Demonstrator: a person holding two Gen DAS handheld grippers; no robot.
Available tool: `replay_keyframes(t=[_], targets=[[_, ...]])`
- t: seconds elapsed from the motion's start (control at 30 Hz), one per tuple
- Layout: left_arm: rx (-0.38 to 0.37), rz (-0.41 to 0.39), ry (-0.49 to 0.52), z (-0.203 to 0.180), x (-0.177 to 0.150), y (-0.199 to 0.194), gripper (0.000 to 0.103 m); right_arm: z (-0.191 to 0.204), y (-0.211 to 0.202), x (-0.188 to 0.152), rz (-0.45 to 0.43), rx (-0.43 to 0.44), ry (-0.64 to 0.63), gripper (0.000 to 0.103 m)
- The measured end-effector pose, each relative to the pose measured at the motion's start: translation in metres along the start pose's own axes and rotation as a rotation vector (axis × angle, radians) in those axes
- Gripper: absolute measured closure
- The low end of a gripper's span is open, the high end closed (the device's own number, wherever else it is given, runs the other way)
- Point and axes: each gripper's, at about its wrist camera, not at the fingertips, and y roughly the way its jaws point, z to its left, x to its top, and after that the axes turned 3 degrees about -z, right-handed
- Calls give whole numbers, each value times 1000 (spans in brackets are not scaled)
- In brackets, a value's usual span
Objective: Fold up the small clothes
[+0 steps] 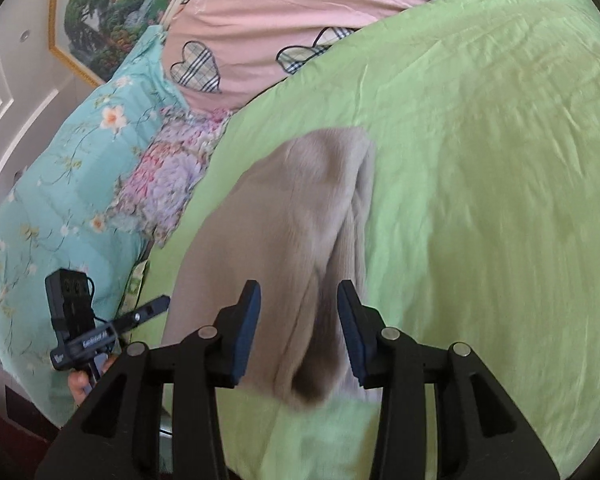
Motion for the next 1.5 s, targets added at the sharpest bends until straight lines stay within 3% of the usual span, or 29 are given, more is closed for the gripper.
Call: replay_keyframes(t=[0.1, 0.2, 0.4, 0.53, 0.57, 0.6, 0.63, 0.73, 0.8, 0.83, 0.87, 0.9, 1.0, 1.07, 1.13, 1.3, 1.5], targets=[[25, 1, 38, -9, -33, -7, 60, 3, -4, -16, 8, 14, -31, 62], [108, 11, 96, -20, -48, 3, 59, 3, -1, -27, 23, 17, -44, 61], [127, -42, 121, -33, -44, 14, 56, 12, 5, -29, 20, -3, -78, 61], [181, -67, 121, -28, -37, 23, 54, 16, 5, -31, 12, -23, -91, 61], [193, -75, 113, -26, -38, 25, 59, 16, 6, -31, 11, -24, -92, 61], [194, -78, 108, -22, -35, 28, 73, 17, 7, -32, 11, -29, -96, 61], [177, -74, 100, -19, -35, 31, 80, 17, 6, -32, 12, -32, -99, 61], [157, -77, 79, -17, -35, 31, 90, 20, 13, -31, 26, -63, -131, 61], [167, -84, 97, -20, -34, 29, 92, 24, 20, -34, 41, -91, -146, 61], [170, -84, 102, -22, -34, 28, 92, 24, 24, -35, 55, -100, -149, 72], [169, -80, 100, -22, -33, 28, 93, 24, 28, -34, 84, -103, -150, 89], [165, -71, 92, -22, -31, 27, 93, 25, 28, -31, 95, -105, -147, 98], [160, -41, 59, -18, -28, 26, 94, 42, -5, -9, 0, -39, -184, 98], [152, -30, 35, -17, -28, 26, 94, 48, -20, 1, -37, -43, -207, 98], [142, -24, 14, -16, -29, 27, 94, 44, -24, 5, -27, -72, -230, 98], [130, 21, -22, -11, -34, 33, 95, 9, 12, -19, 101, -220, -235, 98], [80, 53, -108, 8, -35, 41, 95, -9, 29, -35, 101, -222, -146, 98]])
